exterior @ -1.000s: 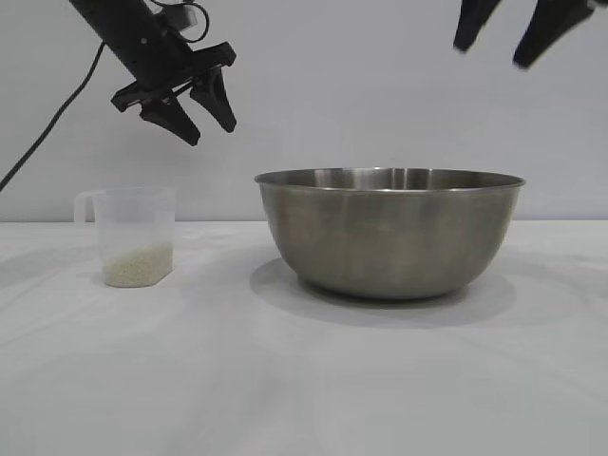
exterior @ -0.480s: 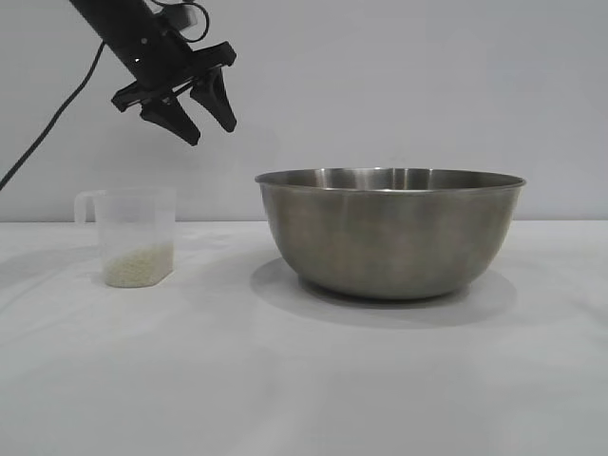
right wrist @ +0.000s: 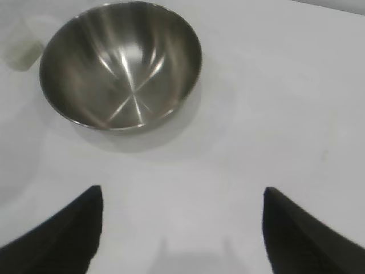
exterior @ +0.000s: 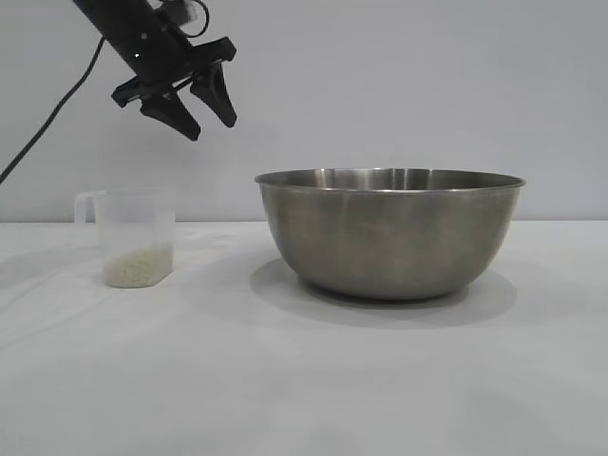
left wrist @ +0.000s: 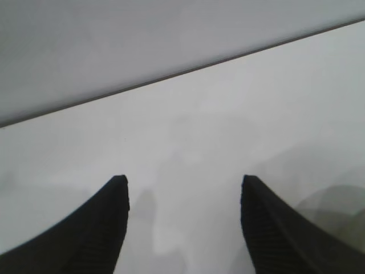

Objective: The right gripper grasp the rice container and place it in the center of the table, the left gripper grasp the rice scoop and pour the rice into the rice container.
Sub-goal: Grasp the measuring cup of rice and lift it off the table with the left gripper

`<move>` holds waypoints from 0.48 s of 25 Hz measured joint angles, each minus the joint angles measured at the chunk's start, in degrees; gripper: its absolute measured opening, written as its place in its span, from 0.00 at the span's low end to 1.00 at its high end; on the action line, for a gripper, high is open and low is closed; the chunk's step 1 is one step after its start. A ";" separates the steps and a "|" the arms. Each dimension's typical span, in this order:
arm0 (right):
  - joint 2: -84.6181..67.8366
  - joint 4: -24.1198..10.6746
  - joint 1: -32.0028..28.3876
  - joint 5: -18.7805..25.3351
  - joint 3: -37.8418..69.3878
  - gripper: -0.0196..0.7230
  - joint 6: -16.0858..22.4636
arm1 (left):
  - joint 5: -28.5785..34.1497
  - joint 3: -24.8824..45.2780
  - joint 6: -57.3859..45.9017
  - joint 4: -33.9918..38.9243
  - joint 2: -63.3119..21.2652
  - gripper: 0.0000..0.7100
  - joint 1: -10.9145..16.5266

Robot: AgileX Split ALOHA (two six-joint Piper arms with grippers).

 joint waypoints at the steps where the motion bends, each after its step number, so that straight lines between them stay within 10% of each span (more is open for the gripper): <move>1: -2.93 -0.37 0.00 0.64 1.78 0.87 0.29 | 0.00 -0.02 0.00 0.00 0.00 0.53 0.00; 12: -26.60 -7.37 0.00 2.71 11.09 0.81 8.43 | 0.70 -0.35 0.00 0.00 0.00 0.53 0.00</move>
